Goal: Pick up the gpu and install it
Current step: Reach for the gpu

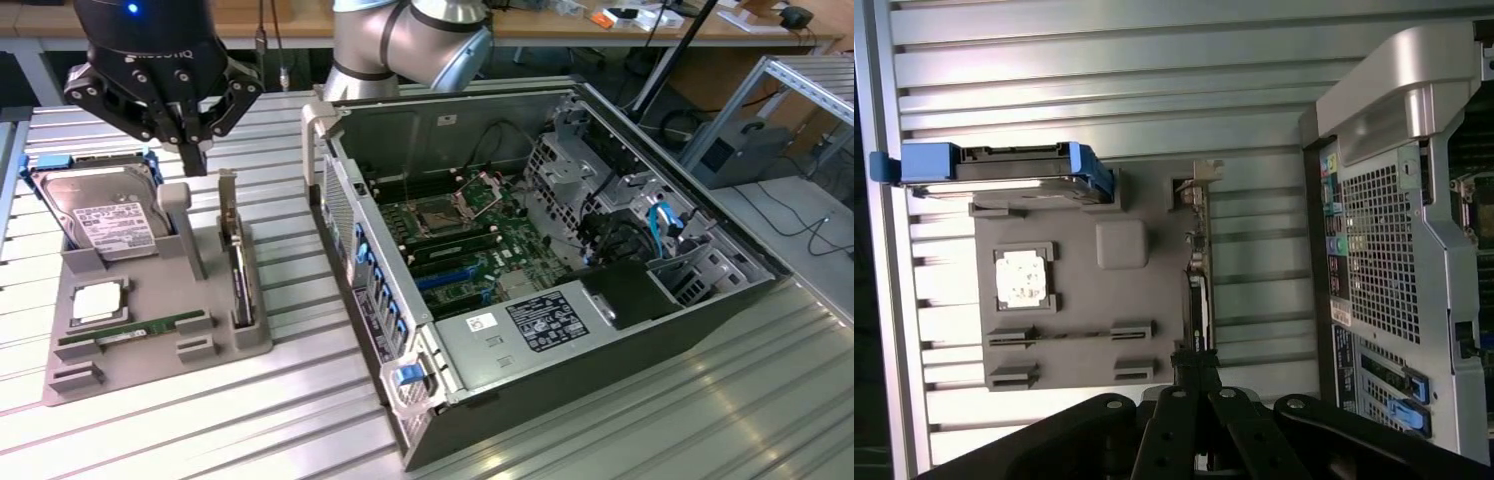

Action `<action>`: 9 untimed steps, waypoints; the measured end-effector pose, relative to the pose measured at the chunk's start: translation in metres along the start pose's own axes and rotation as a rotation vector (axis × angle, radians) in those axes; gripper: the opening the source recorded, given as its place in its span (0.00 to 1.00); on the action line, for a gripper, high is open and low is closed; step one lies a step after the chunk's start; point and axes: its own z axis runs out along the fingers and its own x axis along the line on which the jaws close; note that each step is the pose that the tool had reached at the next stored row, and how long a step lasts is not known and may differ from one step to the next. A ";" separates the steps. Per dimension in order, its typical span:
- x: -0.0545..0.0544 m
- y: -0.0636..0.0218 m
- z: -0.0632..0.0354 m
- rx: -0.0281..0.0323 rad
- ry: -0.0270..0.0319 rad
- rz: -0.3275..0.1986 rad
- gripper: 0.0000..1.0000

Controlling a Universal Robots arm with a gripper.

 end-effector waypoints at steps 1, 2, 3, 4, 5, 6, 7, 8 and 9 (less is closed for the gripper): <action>0.001 0.0000 0.0000 0.0000 0.0000 0.000 0.11; 0.001 -0.0001 0.0000 0.0000 0.0000 0.000 0.11; 0.002 -0.0002 -0.0001 0.0000 0.0000 0.000 0.11; 0.003 -0.0002 -0.0001 0.0000 0.0000 0.000 0.11; 0.003 -0.0002 -0.0001 0.0000 0.0000 0.000 0.11; 0.004 -0.0003 -0.0001 0.0000 0.0000 0.000 0.11; 0.005 -0.0003 -0.0001 0.0000 0.0000 0.000 0.11; 0.005 -0.0004 -0.0002 0.0000 0.0000 0.000 0.11; 0.006 -0.0005 -0.0002 0.0000 0.0000 0.000 0.11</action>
